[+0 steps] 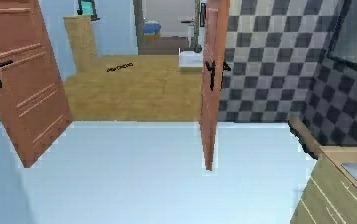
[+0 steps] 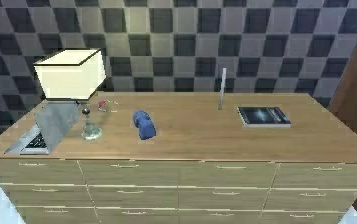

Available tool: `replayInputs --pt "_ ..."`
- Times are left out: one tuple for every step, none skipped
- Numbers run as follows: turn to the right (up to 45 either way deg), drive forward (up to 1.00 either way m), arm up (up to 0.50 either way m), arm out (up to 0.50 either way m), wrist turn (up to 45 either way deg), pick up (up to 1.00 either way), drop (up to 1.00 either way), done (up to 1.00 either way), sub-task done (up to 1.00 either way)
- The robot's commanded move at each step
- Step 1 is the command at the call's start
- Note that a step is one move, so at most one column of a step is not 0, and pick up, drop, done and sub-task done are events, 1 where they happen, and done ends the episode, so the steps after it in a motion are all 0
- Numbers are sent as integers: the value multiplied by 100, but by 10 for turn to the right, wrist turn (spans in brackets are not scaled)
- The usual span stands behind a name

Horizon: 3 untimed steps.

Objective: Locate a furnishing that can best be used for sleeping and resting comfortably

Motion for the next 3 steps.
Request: replayInputs --pt "-60 0 0 0 0 0 0 0 0" --pt "0 100 0 0 0 0 0 0 0" --pt "0 40 0 0 0 0 0 0 0"
